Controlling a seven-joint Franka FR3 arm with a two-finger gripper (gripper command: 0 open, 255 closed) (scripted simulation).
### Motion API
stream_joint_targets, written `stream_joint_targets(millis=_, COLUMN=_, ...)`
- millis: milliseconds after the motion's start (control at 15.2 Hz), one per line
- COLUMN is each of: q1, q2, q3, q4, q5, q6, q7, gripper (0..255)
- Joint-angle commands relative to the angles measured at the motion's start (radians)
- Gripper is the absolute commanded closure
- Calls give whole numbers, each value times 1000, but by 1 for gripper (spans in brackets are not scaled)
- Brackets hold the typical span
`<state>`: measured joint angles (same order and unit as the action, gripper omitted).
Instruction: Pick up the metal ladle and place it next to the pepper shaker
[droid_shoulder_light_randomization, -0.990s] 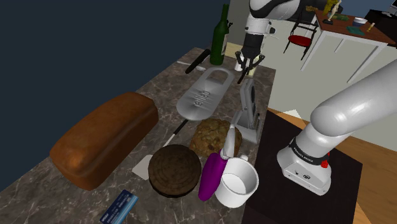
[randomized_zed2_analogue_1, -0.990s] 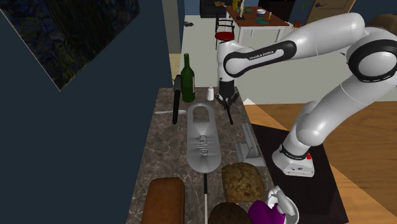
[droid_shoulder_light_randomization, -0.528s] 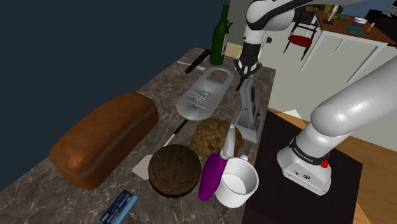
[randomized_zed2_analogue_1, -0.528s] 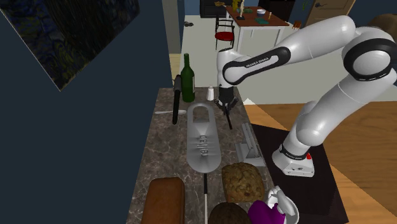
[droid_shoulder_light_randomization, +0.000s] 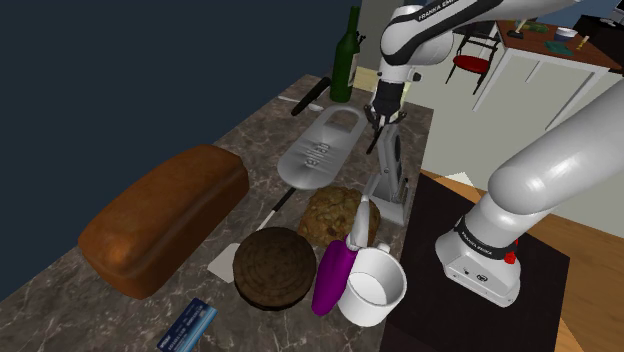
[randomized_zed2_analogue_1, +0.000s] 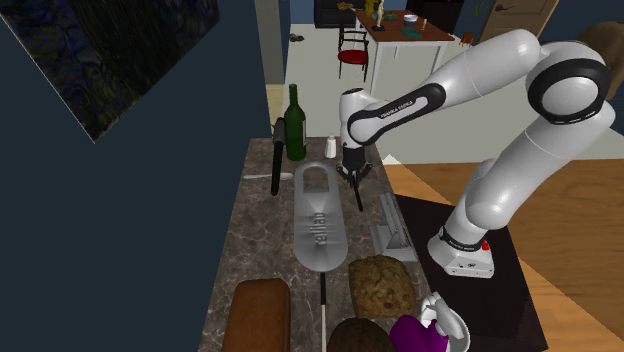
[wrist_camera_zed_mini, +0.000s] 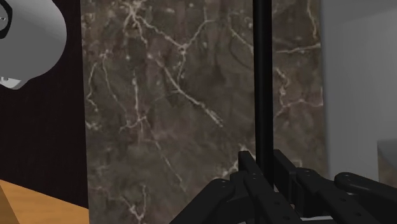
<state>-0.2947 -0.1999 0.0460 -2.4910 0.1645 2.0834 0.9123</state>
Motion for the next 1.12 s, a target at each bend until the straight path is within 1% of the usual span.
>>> stream_joint_targets(millis=0, q1=-1, q2=3, q3=-1, q4=-3, q5=0, q6=7, q7=-2, gripper=255)
stream_joint_targets(millis=330, q1=-1, q2=4, q3=-1, q4=-3, q5=0, q6=7, q7=-2, gripper=255)
stream_joint_targets(millis=396, q1=-1, q2=4, q3=-1, q4=-3, q5=0, q6=7, q7=-2, gripper=0)
stream_joint_targets(millis=726, q1=-1, q2=4, q3=-1, q4=-3, q5=0, q6=7, q7=-2, gripper=0)
stream_joint_targets(millis=990, q1=-10, q2=-37, q3=-11, q4=92, q5=-16, q6=-129, q7=4, gripper=0)
stream_joint_targets(millis=1056, q1=-10, q2=-37, q3=-11, q4=92, q5=-16, q6=-129, q7=4, gripper=0)
